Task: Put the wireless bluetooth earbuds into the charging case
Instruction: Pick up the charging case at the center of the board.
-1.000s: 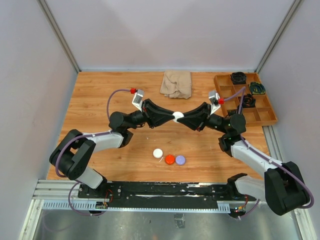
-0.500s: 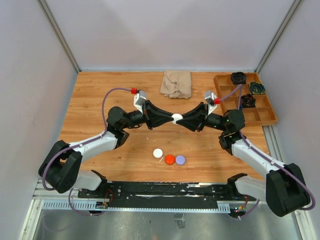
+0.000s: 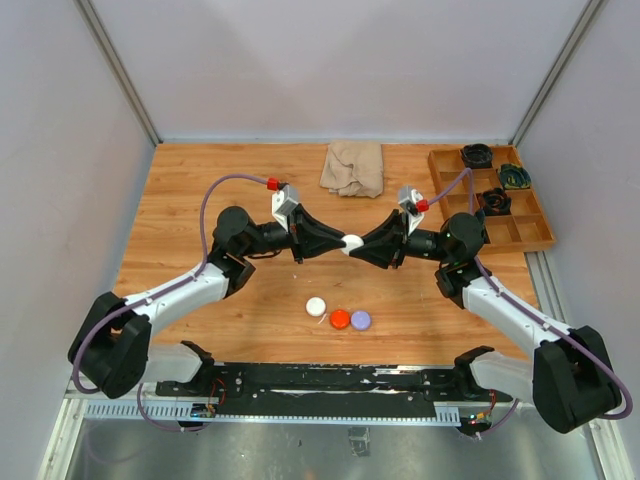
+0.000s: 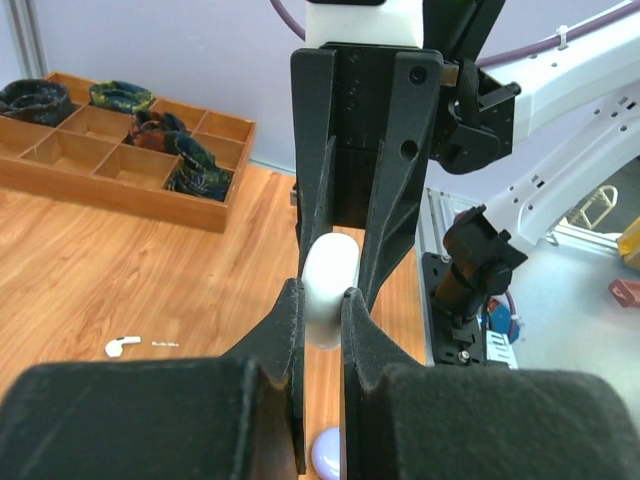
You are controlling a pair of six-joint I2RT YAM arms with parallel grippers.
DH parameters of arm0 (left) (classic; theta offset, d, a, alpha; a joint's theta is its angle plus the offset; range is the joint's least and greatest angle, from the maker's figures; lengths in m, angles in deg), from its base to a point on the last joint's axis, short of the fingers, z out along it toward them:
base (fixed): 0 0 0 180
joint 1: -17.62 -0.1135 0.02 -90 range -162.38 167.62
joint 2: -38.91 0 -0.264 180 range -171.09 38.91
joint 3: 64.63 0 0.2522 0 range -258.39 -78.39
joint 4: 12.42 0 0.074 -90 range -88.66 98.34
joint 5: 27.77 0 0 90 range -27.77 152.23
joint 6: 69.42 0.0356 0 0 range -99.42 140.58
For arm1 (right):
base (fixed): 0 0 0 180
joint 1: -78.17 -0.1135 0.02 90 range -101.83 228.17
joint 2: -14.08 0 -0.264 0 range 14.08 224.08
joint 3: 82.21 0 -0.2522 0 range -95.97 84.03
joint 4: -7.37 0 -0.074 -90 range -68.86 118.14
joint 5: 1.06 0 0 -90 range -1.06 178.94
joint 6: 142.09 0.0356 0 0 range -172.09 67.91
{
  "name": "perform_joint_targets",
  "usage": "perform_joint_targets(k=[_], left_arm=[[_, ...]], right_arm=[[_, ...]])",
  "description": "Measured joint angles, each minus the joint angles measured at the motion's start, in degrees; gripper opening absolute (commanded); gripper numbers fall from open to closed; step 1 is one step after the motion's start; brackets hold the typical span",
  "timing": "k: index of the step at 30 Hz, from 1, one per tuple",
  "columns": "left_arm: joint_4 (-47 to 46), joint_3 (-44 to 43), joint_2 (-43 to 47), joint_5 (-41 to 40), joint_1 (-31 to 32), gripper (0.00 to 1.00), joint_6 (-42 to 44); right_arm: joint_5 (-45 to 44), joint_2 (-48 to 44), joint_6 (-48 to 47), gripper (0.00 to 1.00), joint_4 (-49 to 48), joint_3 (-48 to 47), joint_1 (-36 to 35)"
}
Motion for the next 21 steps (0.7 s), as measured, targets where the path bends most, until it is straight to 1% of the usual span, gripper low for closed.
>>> perform_joint_targets(k=[2, 3, 4, 7, 8, 10, 13, 15, 18, 21], left_arm=[[1.0, -0.2, 0.2, 0.4, 0.0, 0.01, 0.5], [1.3, -0.2, 0.3, 0.5, 0.0, 0.04, 0.7], [1.6, -0.3, 0.4, 0.5, 0.0, 0.1, 0.8], [2.5, -0.3, 1.1, 0.4, 0.0, 0.36, 1.4], [3.0, -0.3, 1.4, 0.3, 0.0, 0.42, 1.6], [4.1, -0.3, 2.2, -0.2, 0.1, 0.5, 2.1], [5.3, -0.3, 3.3, -1.3, 0.1, 0.58, 2.7], [5.7, -0.2, 3.7, -1.9, 0.1, 0.61, 2.8], [6.4, -0.2, 3.7, -2.5, 0.3, 0.65, 2.9], [7.4, -0.3, 3.7, -3.5, 0.8, 0.67, 3.4]], right_arm=[[0.3, 0.0, -0.4, 0.15, 0.5, -0.1, 0.0], [0.4, 0.0, -0.6, 0.1, 0.8, -0.2, 0.0], [0.5, 0.0, -0.8, 0.08, 1.0, -0.2, 0.0], [0.6, 0.1, -1.2, 0.03, 1.0, -0.4, -0.2], [0.7, 0.1, -1.2, 0.01, 0.9, -0.4, -0.3], [0.7, 0.1, -1.3, 0.01, 0.5, -0.4, -0.6], [0.9, 0.2, -1.2, 0.01, -1.0, -0.4, -0.8], [0.9, 0.3, -1.0, 0.01, -2.7, -0.4, -0.8], [0.9, 0.6, -0.9, 0.01, -4.8, -0.4, -0.9], [0.9, 1.0, -0.8, 0.01, -6.5, -0.3, -0.9]])
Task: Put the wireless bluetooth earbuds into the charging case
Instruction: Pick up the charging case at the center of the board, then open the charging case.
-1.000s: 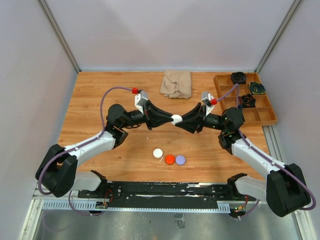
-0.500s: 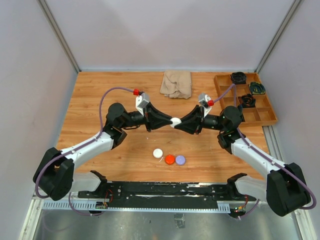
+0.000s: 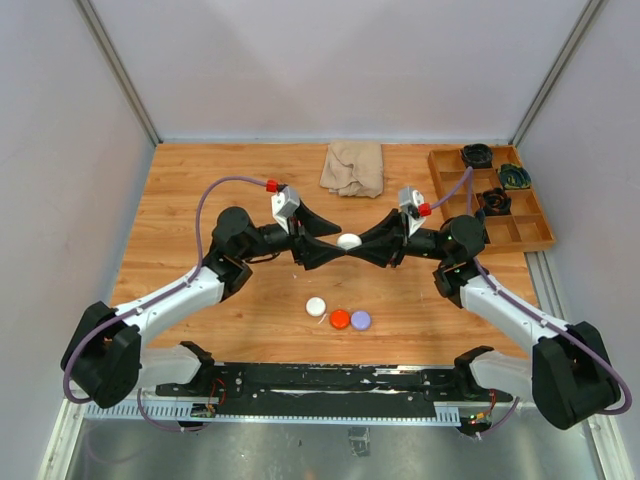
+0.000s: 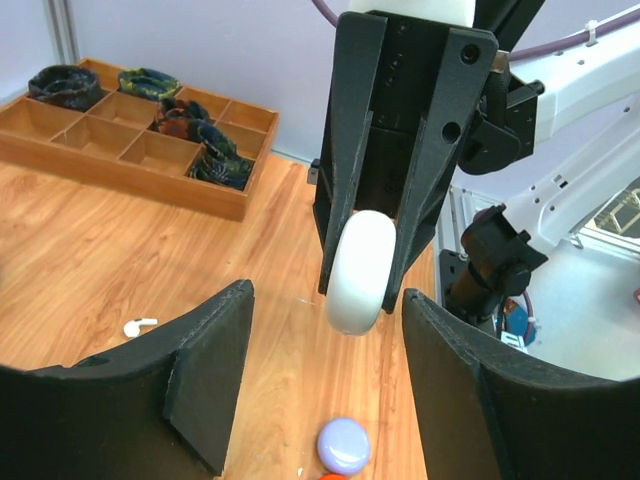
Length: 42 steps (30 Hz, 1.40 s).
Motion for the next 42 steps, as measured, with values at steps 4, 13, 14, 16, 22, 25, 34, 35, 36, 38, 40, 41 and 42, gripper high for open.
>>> perform_joint_targets(k=[4, 13, 14, 16, 22, 25, 34, 35, 36, 38, 40, 41, 42], left_arm=[[1.6, 0.0, 0.0, -1.6, 1.1, 0.67, 1.1], [7.1, -1.7, 0.2, -5.3, 1.8, 0.67, 2.1], [7.7, -1.8, 0.3, -5.4, 1.8, 0.67, 2.1], [8.8, -2.1, 0.5, -5.8, 1.8, 0.68, 2.1], [11.0, -3.1, 1.8, -7.6, 1.8, 0.68, 2.1], [11.5, -3.2, 2.7, -8.5, 1.7, 0.68, 2.1], [13.1, -3.6, 3.8, -11.1, 1.5, 0.68, 2.5], [13.2, -3.6, 3.8, -11.4, 1.4, 0.68, 2.5], [13.4, -3.7, 3.8, -11.7, 1.3, 0.68, 2.5], [13.9, -3.8, 3.8, -12.4, 1.2, 0.69, 2.5], [14.1, -3.9, 3.8, -12.9, 1.0, 0.7, 2.5], [14.2, -3.9, 3.8, -13.0, 1.0, 0.7, 2.5], [14.3, -3.9, 3.8, -13.1, 1.0, 0.71, 2.5]], right_arm=[[0.0, 0.5, 0.0, 0.01, -1.4, 0.1, -0.5], [-1.5, 0.5, -0.5, 0.01, -3.3, 1.6, -0.6], [-1.6, 0.5, -0.7, 0.01, -3.3, 1.7, -0.6], [-1.7, 0.5, -0.9, 0.01, -3.4, 1.9, -0.6], [-1.2, 0.5, -1.3, 0.01, -3.8, 2.3, -0.7], [-0.7, 0.5, -1.3, 0.01, -4.2, 2.3, -0.7], [-0.3, 0.6, -1.3, 0.01, -4.5, 2.4, -0.9], [-0.3, 0.7, -1.3, 0.01, -4.5, 2.4, -0.9], [-0.2, 0.7, -1.3, 0.01, -4.5, 2.4, -0.9], [0.1, 0.7, -1.3, 0.01, -4.6, 2.4, -1.0], [0.5, 0.7, -1.3, 0.01, -4.9, 2.4, -1.2], [0.5, 0.8, -1.3, 0.01, -4.9, 2.4, -1.2], [0.5, 0.9, -1.3, 0.01, -5.0, 2.5, -1.2]])
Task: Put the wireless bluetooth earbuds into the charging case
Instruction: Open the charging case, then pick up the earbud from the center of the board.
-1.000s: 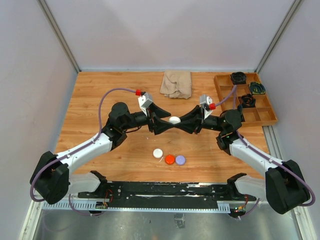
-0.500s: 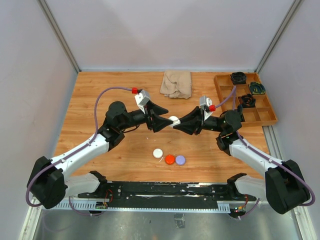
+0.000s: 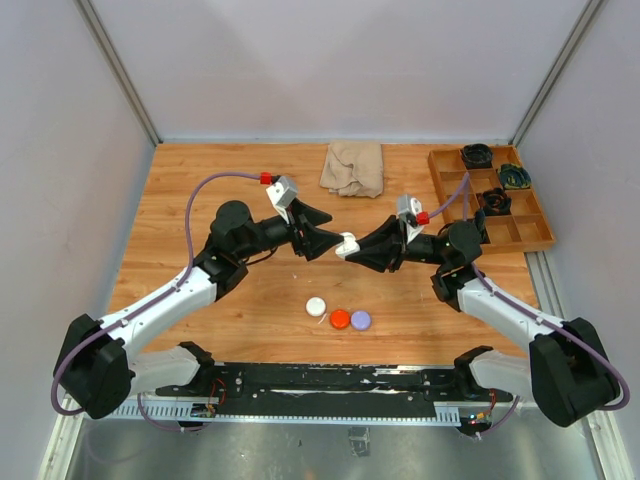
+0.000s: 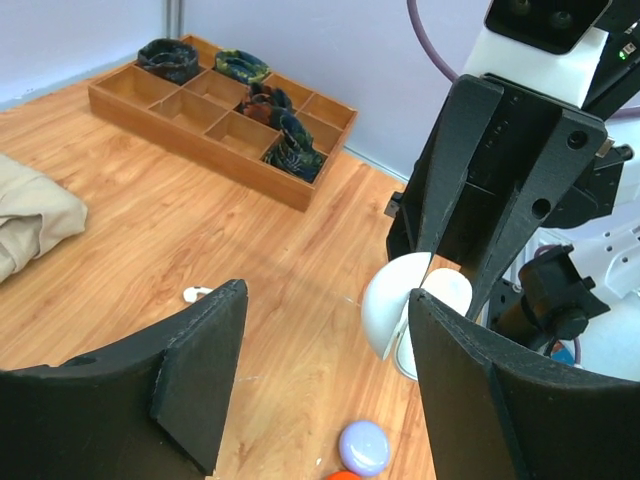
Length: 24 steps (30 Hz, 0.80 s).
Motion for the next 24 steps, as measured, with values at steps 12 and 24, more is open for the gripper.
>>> perform_joint_targets(k=[12, 24], left_arm=[[4.5, 0.0, 3.1, -7.9, -0.1, 0.82, -2.3], [28.9, -0.2, 5.4, -33.4, -2.4, 0.81, -8.3]], right_arm=[[-0.5, 1.6, -2.3, 0.02, -2.2, 1.8, -0.3], [-3.6, 6.0, -4.2, 0.01, -10.7, 8.7, -0.4]])
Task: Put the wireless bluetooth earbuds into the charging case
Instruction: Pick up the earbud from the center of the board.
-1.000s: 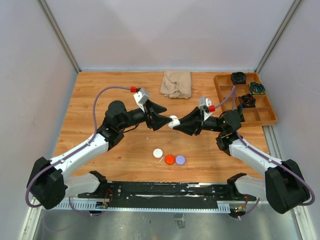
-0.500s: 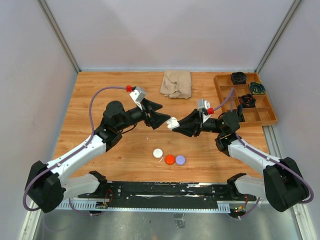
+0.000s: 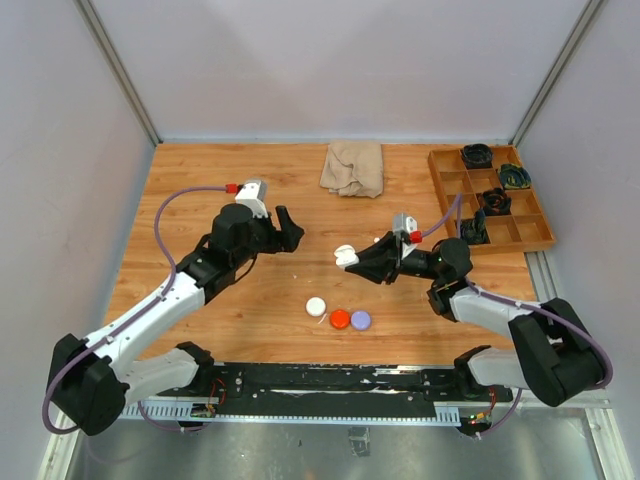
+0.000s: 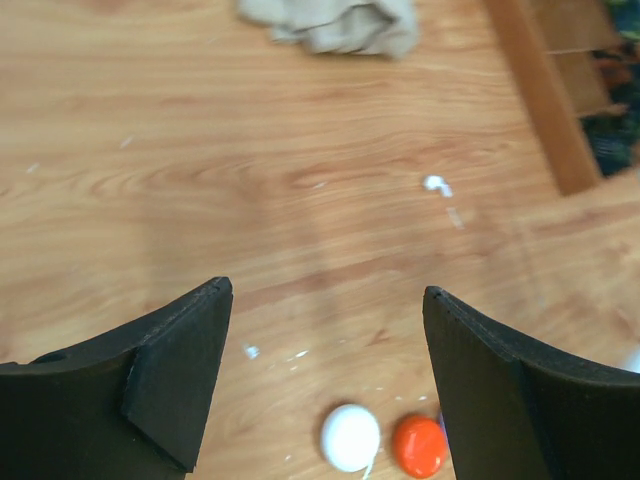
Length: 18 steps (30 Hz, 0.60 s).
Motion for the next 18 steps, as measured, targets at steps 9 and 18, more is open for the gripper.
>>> perform_joint_targets(k=[9, 18], left_arm=[[9.5, 0.9, -4.0, -10.9, -7.9, 0.8, -6.2], [7.9, 1.7, -15.6, -12.5, -17.9, 0.8, -9.5]], right_arm=[[-3.3, 1.1, -3.7, 0.01, -0.9, 2.9, -0.1], [-7.7, -0.4, -11.4, 0.01, 7.2, 2.9, -1.7]])
